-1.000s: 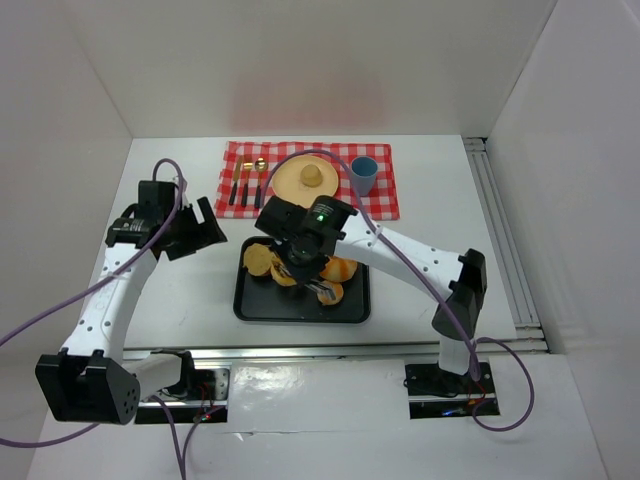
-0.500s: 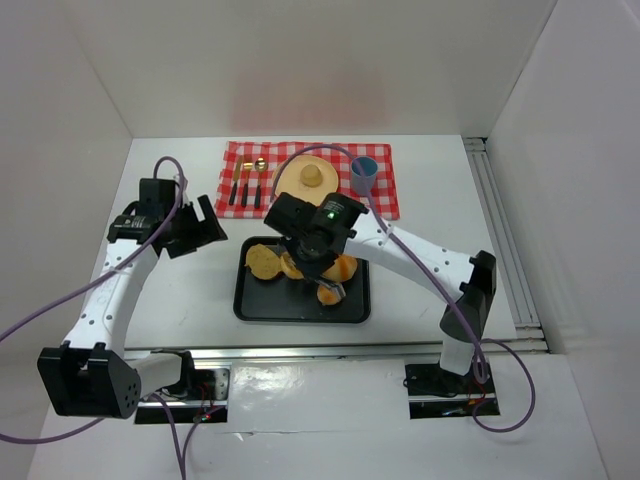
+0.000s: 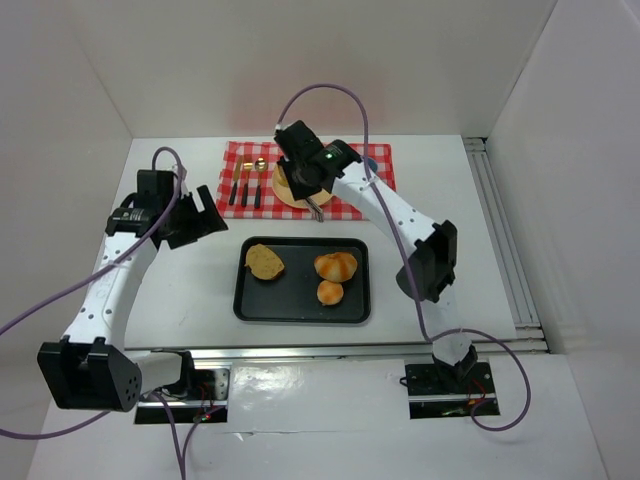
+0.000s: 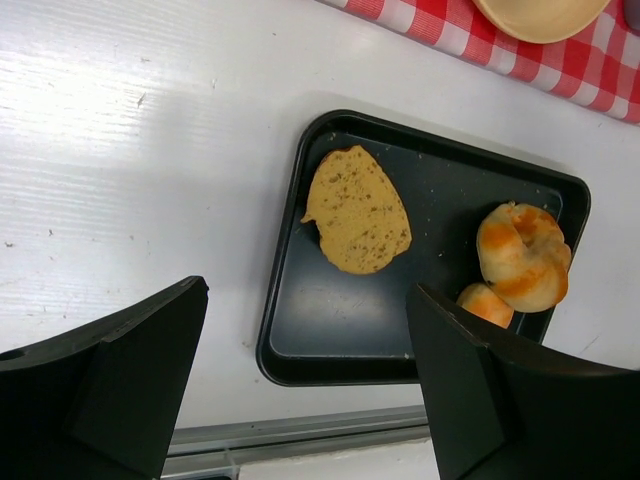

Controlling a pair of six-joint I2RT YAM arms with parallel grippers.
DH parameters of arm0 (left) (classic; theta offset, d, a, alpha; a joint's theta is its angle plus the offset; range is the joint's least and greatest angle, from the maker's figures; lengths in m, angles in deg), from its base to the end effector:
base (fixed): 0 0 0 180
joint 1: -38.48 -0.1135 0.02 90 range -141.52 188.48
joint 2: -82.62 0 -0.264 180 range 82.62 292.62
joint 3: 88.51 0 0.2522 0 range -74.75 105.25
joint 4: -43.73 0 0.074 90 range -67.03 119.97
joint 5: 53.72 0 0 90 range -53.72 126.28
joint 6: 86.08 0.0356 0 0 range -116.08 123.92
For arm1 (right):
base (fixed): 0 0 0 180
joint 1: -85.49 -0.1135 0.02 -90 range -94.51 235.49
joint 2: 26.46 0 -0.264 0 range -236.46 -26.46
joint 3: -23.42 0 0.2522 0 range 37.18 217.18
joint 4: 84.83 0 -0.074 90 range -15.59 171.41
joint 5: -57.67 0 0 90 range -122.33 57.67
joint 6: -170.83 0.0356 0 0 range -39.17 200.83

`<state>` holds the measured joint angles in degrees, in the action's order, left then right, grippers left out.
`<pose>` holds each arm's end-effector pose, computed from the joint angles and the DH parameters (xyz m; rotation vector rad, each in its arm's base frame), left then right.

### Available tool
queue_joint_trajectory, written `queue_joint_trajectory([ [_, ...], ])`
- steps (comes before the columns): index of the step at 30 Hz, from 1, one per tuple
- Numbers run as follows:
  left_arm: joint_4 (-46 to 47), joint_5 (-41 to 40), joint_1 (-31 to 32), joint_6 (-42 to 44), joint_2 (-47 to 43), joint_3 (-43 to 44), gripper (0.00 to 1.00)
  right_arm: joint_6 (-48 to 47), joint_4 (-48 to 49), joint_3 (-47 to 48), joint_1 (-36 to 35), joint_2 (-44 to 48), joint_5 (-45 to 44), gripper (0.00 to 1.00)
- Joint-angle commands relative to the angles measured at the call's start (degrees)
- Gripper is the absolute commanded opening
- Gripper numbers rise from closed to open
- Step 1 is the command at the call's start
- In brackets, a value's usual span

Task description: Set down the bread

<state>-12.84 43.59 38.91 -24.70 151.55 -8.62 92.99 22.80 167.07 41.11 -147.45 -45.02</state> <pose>0.2491 -0.0064 0.3297 -0.5223 2.3365 -0.3929 0.3335 0.3154 0.3540 -0.5758 2.3487 0.1832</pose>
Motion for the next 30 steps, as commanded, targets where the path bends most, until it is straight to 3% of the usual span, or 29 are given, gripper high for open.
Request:
queue_joint_trajectory([
  [1, 0.80, 0.69, -0.34, 1.11, 1.83, 2.51, 0.94, -4.95, 7.98, 5.19, 1.40, -4.33, 0.91, 0.09],
  [9, 0.27, 6.49, -0.34, 3.22, 6.57, 3.74, 0.99, -4.96, 13.69, 1.78, 4.74, -7.24, 3.98, 0.11],
  [17, 1.32, 8.86, -0.34, 2.69, 6.57, 2.43, 0.99, -4.43, 13.17, 2.48, 4.22, -7.95, 4.69, 0.33],
  [18, 1.32, 8.86, -0.34, 2.69, 6.57, 2.43, 0.99, -4.43, 13.69, 2.48, 4.21, -7.42, 4.69, 0.42],
  [20, 1.32, 9.47, -0.34, 2.69, 6.04, 2.43, 0.99, -4.43, 13.18, 2.48, 4.21, -6.72, 5.21, 0.49],
  [30, 7.91, 12.97, 0.18, 3.39, 7.27, 4.62, 0.99, -2.58, 14.05, -3.23, 3.69, 2.24, 1.98, 0.51],
])
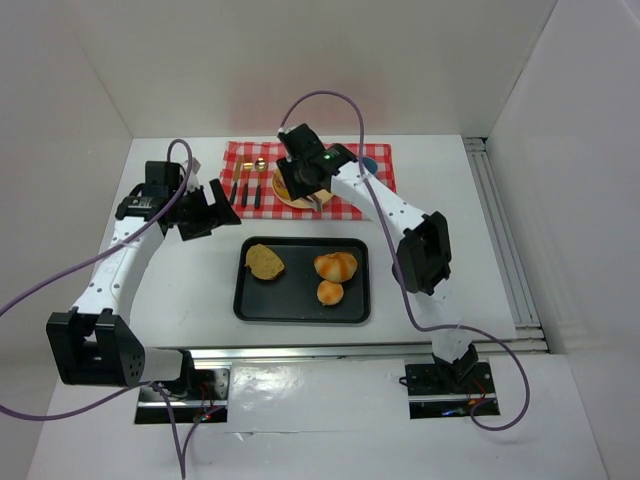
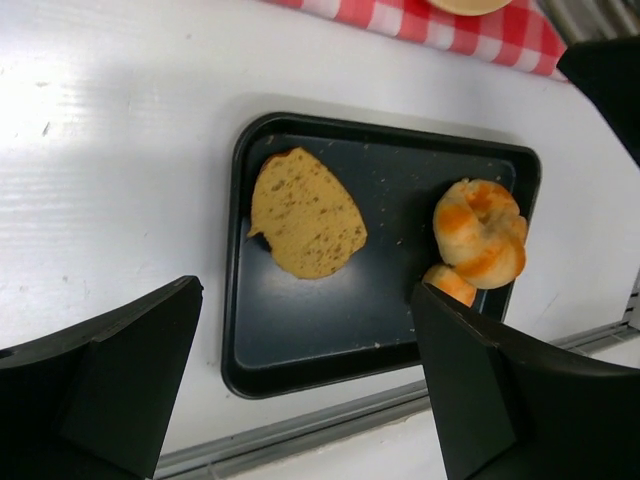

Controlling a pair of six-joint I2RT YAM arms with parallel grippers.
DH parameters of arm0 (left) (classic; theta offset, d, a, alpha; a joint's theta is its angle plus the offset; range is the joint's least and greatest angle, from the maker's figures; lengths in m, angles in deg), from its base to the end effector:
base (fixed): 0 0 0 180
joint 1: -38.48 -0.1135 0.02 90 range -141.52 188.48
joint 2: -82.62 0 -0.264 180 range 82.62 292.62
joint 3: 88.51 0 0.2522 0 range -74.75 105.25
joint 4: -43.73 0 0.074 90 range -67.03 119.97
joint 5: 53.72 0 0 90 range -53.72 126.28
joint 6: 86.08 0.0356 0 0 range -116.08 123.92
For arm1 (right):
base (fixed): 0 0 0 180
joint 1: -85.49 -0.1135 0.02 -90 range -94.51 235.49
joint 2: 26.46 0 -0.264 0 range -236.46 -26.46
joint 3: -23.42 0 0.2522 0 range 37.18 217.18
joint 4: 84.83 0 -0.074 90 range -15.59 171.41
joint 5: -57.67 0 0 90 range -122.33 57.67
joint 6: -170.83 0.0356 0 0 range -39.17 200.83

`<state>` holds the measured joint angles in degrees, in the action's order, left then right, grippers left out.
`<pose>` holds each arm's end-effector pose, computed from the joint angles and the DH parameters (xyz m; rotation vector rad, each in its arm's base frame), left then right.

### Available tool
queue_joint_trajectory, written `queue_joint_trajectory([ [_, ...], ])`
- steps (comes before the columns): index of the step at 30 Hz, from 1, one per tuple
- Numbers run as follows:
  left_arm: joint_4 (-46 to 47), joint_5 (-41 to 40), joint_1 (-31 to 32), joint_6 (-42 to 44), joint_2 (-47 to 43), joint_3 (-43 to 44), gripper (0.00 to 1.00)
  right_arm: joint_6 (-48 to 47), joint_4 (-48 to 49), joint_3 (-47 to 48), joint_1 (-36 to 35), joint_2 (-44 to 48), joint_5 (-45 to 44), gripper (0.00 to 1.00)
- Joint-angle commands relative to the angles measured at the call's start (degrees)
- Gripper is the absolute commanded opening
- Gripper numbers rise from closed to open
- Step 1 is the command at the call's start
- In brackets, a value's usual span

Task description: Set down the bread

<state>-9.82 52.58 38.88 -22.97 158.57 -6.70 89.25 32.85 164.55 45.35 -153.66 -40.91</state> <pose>0.2795 -0.0119 0.3154 -0.4259 2.3975 -0.5603 0.3833 0.3163 0.3028 -0.5932 2.3397 0.2120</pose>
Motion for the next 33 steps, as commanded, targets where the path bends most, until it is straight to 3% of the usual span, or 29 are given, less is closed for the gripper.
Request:
queue_joint_trajectory([
  [1, 6.99, 4.79, 0.21, 1.67, 0.87, 2.70, 0.99, 1.76, 4.52, -2.29, -0.55, 11.07, -2.67, 0.51],
  [4, 8.85, 8.40, 0.21, 1.67, 5.17, 7.08, 0.99, 2.82, 4.52, -5.72, -0.03, 15.73, -5.04, 0.51],
  [9, 10.94, 12.97, 0.21, -1.22, 10.01, 15.79, 0.99, 5.98, 5.92, -21.96, 3.83, 30.14, -11.79, 0.52],
  [13, 18.40, 7.46, 1.35, -3.16, 8.44, 13.87, 0.99, 10.46, 9.70, -38.57, 11.65, 40.69, -12.34, 0.52],
  [17, 25.63, 0.85, 2.50, -0.45, 3.96, 5.19, 0.99, 12.05, 16.63, -53.07, 21.30, 48.34, -11.55, 0.52],
  [22, 28.01, -2.41, 2.50, -5.09, -3.67, -2.47, 0.99, 12.76, 27.78, -59.34, 29.49, 47.66, -10.95, 0.52],
  [27, 25.65, 0.67, 1.97, 0.78, -9.31, -8.18, 0.99, 13.37, 34.84, -59.88, 35.03, 41.78, -8.82, 0.52],
  [33, 19.76, -3.71, 1.97, 4.30, -13.97, -11.71, 0.99, 13.90, 39.50, -58.64, 37.32, 33.78, -8.30, 0.54],
])
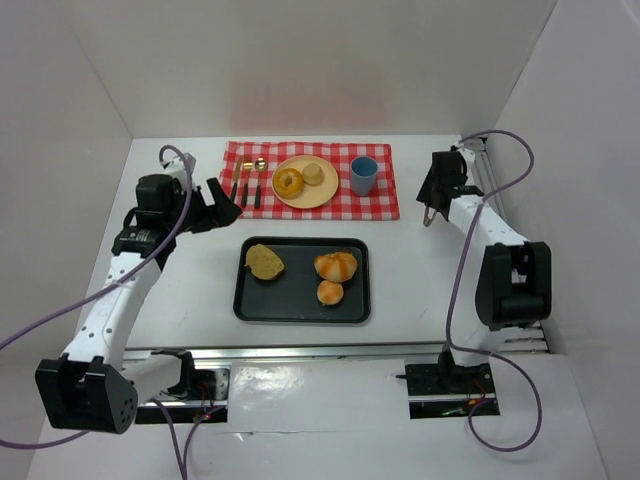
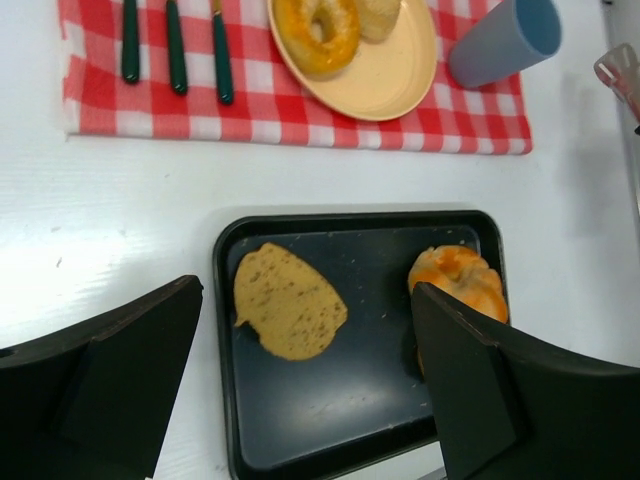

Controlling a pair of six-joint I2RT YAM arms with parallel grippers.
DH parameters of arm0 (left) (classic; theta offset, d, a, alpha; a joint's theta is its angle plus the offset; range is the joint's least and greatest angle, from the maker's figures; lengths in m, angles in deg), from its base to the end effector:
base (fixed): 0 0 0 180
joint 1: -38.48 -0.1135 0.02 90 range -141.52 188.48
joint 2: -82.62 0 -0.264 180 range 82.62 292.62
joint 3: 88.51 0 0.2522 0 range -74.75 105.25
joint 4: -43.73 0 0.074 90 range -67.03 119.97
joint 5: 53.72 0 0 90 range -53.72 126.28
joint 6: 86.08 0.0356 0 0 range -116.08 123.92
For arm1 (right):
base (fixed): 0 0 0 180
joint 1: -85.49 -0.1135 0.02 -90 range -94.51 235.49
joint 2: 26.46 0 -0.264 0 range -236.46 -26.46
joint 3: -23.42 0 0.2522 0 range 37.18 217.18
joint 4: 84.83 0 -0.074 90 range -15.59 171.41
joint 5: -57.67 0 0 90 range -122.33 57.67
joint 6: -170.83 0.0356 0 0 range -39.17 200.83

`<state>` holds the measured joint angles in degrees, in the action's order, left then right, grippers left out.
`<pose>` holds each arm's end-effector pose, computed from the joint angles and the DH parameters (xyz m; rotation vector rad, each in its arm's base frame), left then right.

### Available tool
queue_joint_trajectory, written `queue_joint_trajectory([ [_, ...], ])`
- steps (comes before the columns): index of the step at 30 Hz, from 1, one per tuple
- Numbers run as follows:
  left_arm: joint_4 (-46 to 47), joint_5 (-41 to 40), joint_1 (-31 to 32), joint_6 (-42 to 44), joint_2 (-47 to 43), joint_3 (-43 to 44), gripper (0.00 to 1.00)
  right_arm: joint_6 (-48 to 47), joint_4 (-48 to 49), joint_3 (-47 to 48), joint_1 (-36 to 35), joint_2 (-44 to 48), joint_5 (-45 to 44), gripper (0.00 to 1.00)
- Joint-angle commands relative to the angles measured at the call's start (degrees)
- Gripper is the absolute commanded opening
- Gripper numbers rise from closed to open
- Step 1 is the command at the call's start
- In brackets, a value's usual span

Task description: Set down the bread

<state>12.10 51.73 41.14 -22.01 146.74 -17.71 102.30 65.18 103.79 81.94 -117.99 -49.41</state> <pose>0.2527 -0.0212 0.3347 -0.2375 2.0246 -0.5867 0.3558 0.0116 0.2575 0.5016 2.1968 -0.1084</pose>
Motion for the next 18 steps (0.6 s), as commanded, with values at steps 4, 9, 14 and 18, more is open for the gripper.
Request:
queue_joint_trajectory([
  [4, -2.70, -2.87, -0.81, 4.49, -4.35, -1.22, 0.99, 0.32, 8.84, 3.35, 1.27, -6.46, -0.58, 0.54],
  [9, -6.20, -3.75, -0.81, 2.29, -4.62, -0.18, 0.99, 0.32, 11.92, 2.13, 1.27, -9.19, -1.45, 0.54],
  [14, -11.65, -2.35, -0.81, 3.17, -0.58, 4.22, 0.99, 0.32, 13.42, 3.34, 1.88, -14.28, -2.17, 0.79],
  [18, -13.16, -2.35, -0.81, 4.31, -0.05, 5.62, 0.99, 0.32, 6.41, 9.32, 1.27, -14.48, -4.62, 1.00],
])
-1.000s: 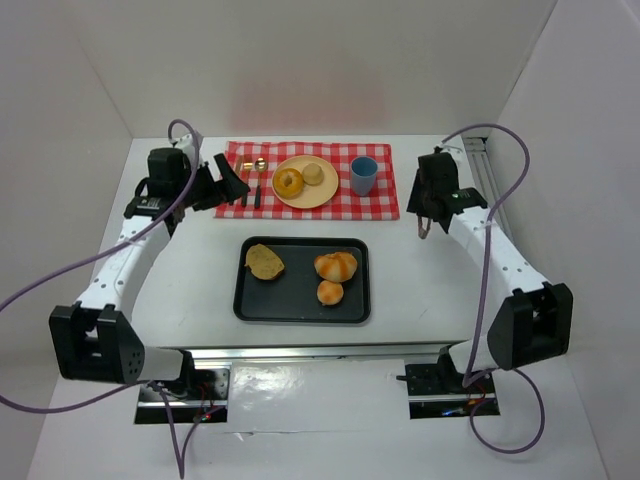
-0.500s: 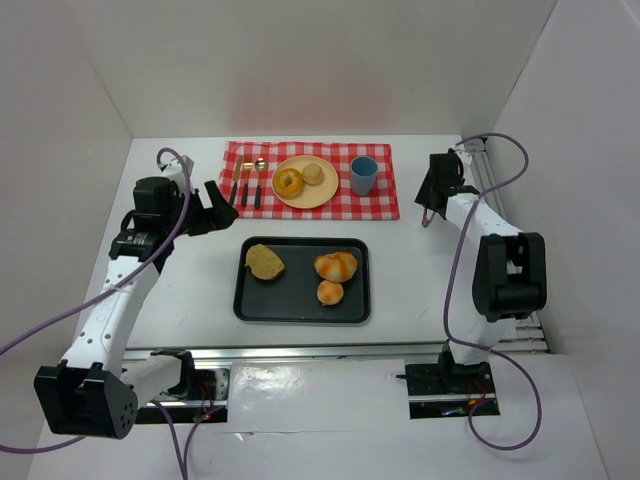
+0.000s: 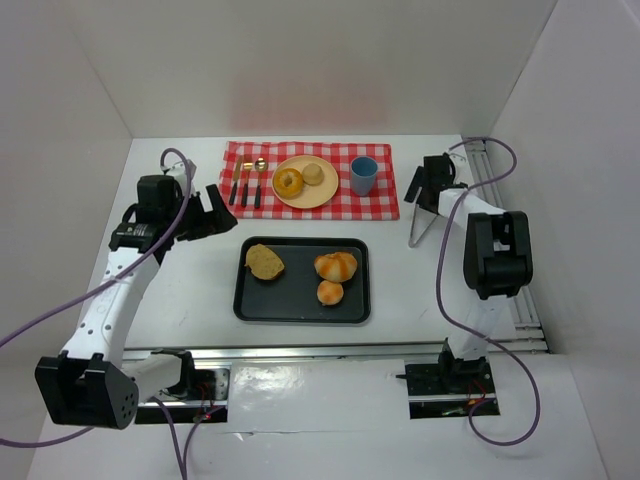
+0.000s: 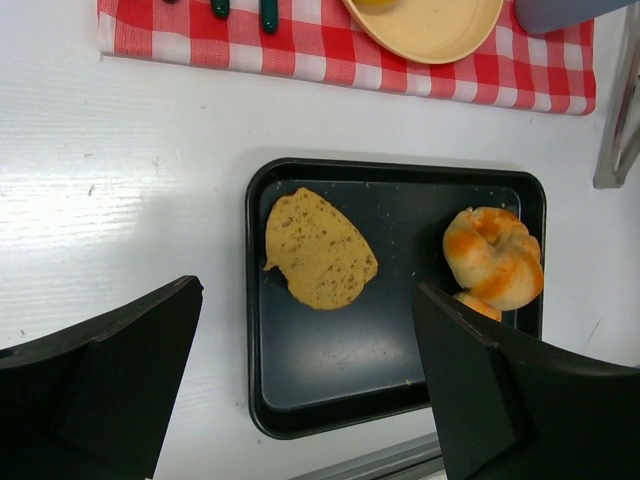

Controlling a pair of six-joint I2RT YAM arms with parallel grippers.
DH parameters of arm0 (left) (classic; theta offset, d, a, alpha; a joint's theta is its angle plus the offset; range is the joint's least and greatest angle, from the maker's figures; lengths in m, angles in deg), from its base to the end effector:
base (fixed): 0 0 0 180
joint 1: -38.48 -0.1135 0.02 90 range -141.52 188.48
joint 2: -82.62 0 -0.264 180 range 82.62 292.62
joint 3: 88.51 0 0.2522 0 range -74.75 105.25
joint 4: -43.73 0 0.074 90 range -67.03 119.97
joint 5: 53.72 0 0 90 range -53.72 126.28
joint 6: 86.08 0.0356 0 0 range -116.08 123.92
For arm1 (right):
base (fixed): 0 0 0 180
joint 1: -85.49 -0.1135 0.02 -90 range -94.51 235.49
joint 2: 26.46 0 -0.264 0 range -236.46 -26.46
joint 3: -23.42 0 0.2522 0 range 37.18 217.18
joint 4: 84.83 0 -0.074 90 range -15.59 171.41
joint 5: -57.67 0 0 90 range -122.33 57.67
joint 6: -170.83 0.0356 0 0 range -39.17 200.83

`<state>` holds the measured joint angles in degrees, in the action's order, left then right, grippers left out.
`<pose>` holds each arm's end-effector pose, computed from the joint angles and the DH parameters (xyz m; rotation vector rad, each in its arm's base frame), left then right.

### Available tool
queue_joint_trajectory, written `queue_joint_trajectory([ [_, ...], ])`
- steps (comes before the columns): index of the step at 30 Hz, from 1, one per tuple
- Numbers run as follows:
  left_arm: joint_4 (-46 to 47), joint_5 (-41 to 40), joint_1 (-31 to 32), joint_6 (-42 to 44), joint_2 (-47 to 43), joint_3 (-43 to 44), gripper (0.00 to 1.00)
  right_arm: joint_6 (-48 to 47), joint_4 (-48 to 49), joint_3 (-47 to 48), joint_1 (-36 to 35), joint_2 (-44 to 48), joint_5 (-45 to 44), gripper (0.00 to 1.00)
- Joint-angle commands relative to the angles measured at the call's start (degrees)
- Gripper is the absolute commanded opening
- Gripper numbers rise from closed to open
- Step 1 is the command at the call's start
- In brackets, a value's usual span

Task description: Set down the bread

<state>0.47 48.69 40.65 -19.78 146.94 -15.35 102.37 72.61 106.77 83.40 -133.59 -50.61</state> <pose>0.2441 -0.0169 0.3287 -0.2863 2.1789 -0.4913 0.4031 0.0035 0.1861 0.5416 2.2710 -0.1758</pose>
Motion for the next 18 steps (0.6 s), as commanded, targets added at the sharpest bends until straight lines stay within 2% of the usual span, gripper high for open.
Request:
queue_joint_trajectory([
  [1, -1.53, -0.09, -0.33, 2.08, -0.76, 3.27, 0.99, 0.78, -2.53, 7.66, -0.20, 1.66, -4.03, 1.00],
  [6, -3.46, -1.15, -0.33, 2.61, -1.30, 5.98, 0.99, 4.38, -14.82, 17.15, -1.25, 5.87, -5.27, 1.00],
  [9, -5.83, -1.86, -0.33, 2.61, -0.68, 7.75, 0.99, 5.53, -20.20, 17.69, -2.48, 8.07, -5.27, 1.00],
  [18, -6.89, -0.54, -0.33, 2.61, -1.21, 7.22, 0.99, 5.53, -18.10, 2.06, -4.42, 18.53, -6.41, 1.00],
])
